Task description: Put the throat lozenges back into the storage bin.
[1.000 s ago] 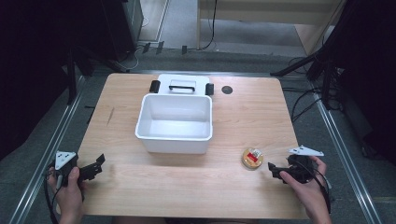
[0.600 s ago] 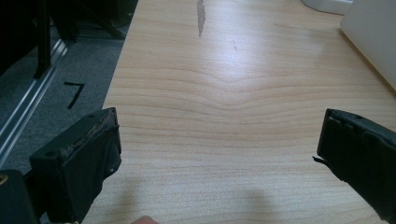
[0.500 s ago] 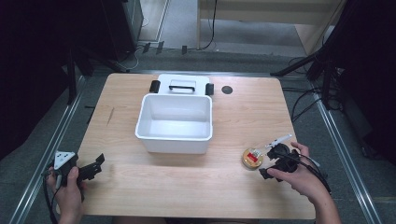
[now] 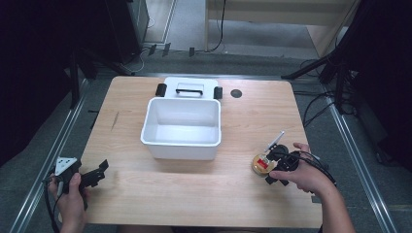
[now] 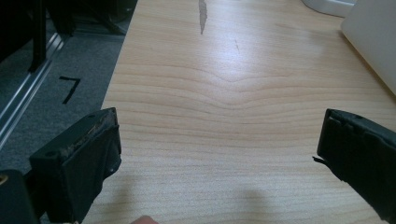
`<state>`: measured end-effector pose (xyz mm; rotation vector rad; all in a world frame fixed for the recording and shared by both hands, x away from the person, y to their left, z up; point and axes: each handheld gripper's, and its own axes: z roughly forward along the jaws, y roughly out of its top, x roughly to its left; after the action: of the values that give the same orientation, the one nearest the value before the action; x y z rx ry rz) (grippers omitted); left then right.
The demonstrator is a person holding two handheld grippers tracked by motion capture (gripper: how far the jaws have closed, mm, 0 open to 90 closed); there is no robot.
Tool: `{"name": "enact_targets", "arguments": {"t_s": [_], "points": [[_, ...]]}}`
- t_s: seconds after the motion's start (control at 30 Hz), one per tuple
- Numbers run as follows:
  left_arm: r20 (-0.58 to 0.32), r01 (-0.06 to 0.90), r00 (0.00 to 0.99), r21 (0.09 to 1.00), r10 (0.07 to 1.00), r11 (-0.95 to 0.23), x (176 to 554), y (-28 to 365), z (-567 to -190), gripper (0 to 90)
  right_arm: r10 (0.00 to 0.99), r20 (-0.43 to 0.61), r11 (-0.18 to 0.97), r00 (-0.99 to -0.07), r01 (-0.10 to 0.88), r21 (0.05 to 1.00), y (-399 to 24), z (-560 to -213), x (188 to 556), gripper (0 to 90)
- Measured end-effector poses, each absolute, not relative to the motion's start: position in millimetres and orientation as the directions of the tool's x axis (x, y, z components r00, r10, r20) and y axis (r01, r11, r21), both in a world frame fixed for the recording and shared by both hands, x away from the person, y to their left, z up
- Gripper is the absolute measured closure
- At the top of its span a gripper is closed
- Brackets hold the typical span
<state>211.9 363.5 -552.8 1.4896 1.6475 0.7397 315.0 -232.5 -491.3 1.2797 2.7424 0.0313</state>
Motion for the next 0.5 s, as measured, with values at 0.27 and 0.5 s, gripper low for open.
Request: {"name": "enact_targets", "arguments": {"t_s": [0.27,0.5], "points": [[-0.160,0.542,-0.009,0.829,0.987,0.139,212.6,363.4,-552.8,0.0,0.787,-0.085,0.613,-0.611,0.790,0.000,-225.5,-492.1,325.7,4.5],[-0.160,0.545,-0.011,0.826,0.987,0.140,213.1,363.4,-552.9,0.0,0.807,-0.085,0.587,-0.584,0.809,0.010,-223.3,-493.0,336.7,4.1]]}}
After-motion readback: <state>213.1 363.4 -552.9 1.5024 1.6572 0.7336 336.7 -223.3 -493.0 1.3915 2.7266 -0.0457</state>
